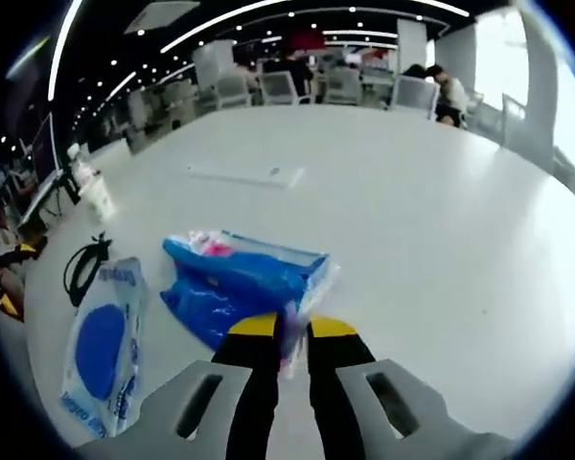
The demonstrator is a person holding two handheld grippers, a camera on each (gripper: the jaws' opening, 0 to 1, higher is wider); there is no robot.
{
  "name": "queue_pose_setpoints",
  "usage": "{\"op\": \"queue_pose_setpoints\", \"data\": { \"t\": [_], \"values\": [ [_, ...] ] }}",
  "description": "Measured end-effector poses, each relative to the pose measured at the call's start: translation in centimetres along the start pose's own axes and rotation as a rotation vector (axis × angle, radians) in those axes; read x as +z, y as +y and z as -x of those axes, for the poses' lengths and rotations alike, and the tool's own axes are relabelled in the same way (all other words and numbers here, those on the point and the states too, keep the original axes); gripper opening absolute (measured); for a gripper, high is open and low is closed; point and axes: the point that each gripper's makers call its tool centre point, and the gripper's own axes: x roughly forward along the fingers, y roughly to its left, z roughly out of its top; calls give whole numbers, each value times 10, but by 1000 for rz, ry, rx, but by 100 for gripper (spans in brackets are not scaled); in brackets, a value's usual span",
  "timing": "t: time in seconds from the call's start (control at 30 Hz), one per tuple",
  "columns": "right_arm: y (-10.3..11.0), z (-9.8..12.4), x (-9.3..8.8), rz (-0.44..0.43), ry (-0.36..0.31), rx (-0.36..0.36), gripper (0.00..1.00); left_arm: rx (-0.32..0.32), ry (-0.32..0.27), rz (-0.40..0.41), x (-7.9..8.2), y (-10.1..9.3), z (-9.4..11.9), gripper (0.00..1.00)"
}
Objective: Arrange the tabletop items into an orderly group along one side of the table until the central work area is clear of visible clutter.
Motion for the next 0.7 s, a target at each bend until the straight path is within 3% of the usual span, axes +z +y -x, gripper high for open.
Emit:
{"op": "queue_pose_setpoints", "data": {
  "t": [0.43,0.57,0.7],
  "values": [
    [-8,9,15,-114,-59,-68,52,-5,-9,4,2,-1,2,99],
    [-4,12,19,-139,-80,-61,66,-6,-10,9,3,-1,2,99],
    [3,16,22,-164,-95,-40,73,-5,-21,23,6,0,3,99]
  ]
}}
